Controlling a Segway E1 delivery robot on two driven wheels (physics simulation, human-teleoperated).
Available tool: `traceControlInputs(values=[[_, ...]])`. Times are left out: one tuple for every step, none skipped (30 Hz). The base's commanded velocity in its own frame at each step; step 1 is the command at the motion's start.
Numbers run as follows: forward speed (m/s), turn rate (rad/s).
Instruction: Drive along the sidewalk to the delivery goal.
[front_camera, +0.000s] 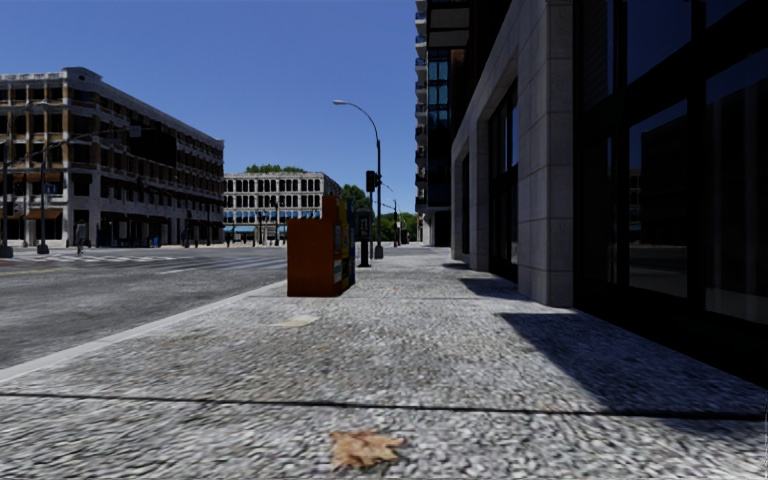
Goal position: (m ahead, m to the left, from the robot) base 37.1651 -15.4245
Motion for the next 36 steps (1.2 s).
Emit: traceControlInputs(values=[[2.0,-0.07],[2.0,-0.07],[2.0,-0.15],[2.0,-0.18],[2.0,-0.18],[2.0,-0.18],[2.0,-0.19],[2.0,-0.2],[2.0,-0.2],[2.0,-0.23],[2.0,-0.25],[2.0,-0.25],[2.0,-0.27],[2.0,-0.27],[2.0,-0.27],[2.0,-0.27],[2.0,-0.27],[2.0,-0.27],[2.0,-0.27],[2.0,-0.27],[2.0,-0.27],[2.0,-0.16],[2.0,-0.16],[2.0,0.0],[2.0,0.0],[2.0,0.0],[2.0,0.0],[2.0,0.0],[2.0,0.0],[2.0,0.0],[2.0,0.0],[2.0,0.0],[2.0,0.0],[2.0,0.0],[2.0,0.0],[2.0,0.0]])
